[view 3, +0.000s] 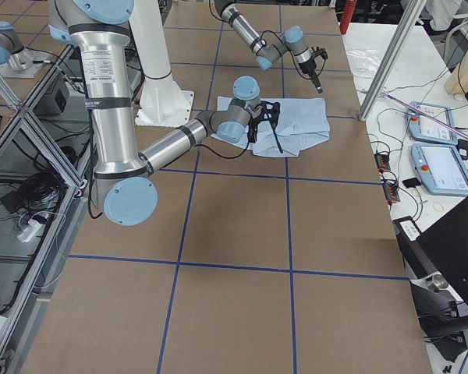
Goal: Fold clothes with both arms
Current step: 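Raise the left gripper away while the right gripper moves to the shirt's side edge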
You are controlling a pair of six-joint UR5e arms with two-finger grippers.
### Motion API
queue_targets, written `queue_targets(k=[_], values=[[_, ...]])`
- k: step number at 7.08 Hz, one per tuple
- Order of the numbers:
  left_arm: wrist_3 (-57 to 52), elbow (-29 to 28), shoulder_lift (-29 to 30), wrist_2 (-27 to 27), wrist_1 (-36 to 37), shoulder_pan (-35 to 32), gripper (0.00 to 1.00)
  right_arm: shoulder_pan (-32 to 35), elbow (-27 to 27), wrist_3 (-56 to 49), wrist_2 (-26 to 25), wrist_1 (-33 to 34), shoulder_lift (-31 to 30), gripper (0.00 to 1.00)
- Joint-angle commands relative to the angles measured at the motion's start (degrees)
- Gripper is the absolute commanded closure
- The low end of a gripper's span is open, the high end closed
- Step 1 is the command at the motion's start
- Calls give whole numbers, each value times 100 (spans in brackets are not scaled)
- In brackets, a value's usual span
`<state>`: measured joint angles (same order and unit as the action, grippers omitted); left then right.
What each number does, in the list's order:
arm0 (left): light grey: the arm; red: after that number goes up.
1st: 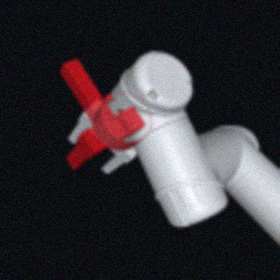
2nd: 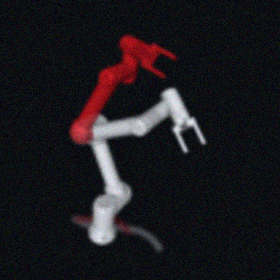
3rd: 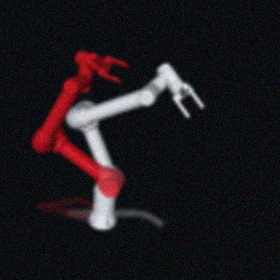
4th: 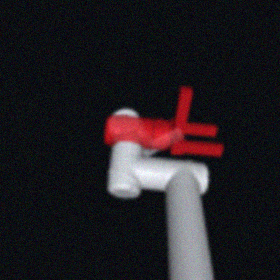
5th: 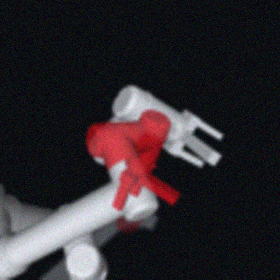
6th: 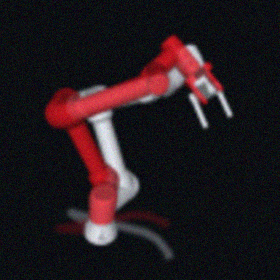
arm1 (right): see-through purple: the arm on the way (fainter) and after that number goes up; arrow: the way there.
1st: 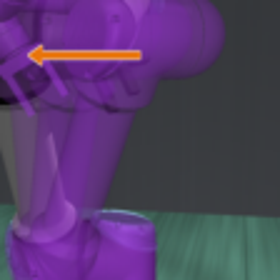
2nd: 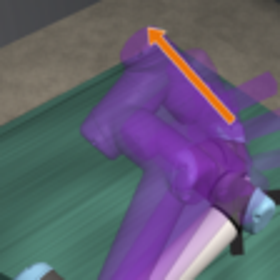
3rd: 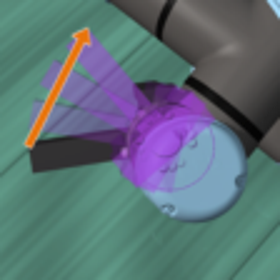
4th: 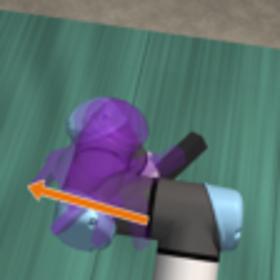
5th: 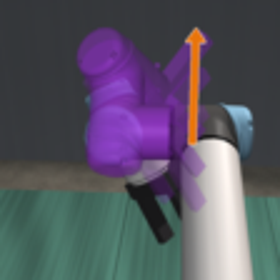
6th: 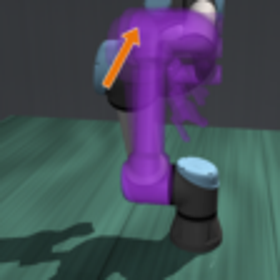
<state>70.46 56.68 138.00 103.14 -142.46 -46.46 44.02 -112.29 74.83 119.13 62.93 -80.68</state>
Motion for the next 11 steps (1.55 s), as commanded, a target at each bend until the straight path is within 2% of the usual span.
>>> queue_targets(k=[1,2,3,4,6,8,9,11], values=[[-68,1646,-1130,583,549,-109,0,-733,-29,-47,-887,822,428,0],[-68,2280,-1362,662,1057,-118,0,-1198,-29,-65,-1405,1278,691,0],[-68,2608,-1433,672,1419,-109,0,-1707,-21,-74,-2010,1718,972,0],[-68,2690,-1452,672,1466,-101,0,-2104,-12,-161,-2512,2131,1218,0],[-68,2795,-1618,681,1466,-100,0,-2545,32,-485,-3085,3001,1685,0],[-59,2796,-1619,725,1457,-92,0,-2993,145,-961,-3788,3234,1687,0],[-59,2796,-1619,725,1457,-83,0,-3030,399,-1040,-3853,3191,1713,0],[-59,2787,-1619,725,1457,-74,0,-3031,454,-1171,-3792,3190,1704,0]])
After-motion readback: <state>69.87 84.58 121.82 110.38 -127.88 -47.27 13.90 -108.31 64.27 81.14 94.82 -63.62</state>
